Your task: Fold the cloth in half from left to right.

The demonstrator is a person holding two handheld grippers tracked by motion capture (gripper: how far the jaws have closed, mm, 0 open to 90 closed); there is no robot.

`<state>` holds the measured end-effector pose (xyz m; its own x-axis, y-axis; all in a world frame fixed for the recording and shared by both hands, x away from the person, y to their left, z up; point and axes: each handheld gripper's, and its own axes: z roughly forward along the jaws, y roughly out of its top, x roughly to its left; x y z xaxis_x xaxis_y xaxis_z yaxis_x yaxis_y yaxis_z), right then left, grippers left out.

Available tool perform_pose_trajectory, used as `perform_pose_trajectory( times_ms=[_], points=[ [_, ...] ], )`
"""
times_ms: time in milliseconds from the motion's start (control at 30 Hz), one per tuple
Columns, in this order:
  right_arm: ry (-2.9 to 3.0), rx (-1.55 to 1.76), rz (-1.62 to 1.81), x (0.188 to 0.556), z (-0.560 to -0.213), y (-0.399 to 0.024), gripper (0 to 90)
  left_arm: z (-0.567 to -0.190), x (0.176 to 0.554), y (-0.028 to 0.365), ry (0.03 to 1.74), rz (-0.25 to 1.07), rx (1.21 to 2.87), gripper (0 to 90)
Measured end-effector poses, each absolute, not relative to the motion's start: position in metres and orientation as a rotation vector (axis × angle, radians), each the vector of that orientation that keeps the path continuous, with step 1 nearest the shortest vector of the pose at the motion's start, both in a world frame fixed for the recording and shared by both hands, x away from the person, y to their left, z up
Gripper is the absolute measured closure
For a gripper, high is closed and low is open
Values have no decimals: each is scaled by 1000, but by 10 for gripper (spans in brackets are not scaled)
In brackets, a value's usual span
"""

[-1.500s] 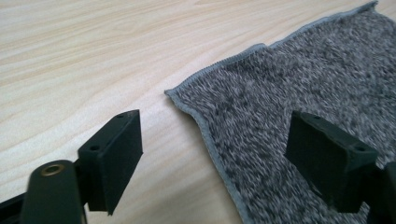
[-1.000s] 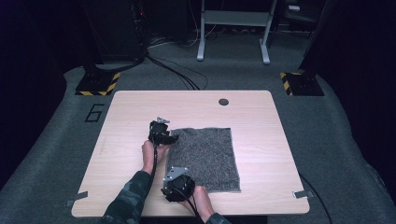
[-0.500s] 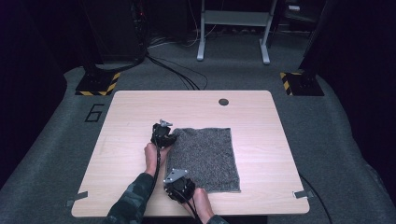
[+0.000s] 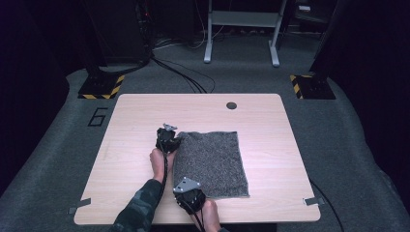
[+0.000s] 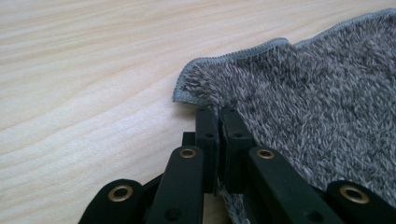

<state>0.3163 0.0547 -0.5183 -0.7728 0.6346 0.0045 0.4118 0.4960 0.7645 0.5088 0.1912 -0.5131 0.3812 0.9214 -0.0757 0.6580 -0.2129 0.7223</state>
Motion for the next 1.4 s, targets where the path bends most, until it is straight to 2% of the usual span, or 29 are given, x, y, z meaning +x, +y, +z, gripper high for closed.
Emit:
perform_pose_trajectory(
  times_ms=[400, 1000, 1400],
  points=[
    [2346, 892, 1253, 308, -501, 57, 879, -489, 510, 192, 1361, 545, 1916, 876],
    [2211, 825, 1416, 310, -461, 72, 879, -424, 512, 214, 1312, 684, 1920, 875],
    [2149, 887, 1419, 311, -455, 49, 877, -422, 518, 186, 1273, 681, 1922, 875]
  ],
)
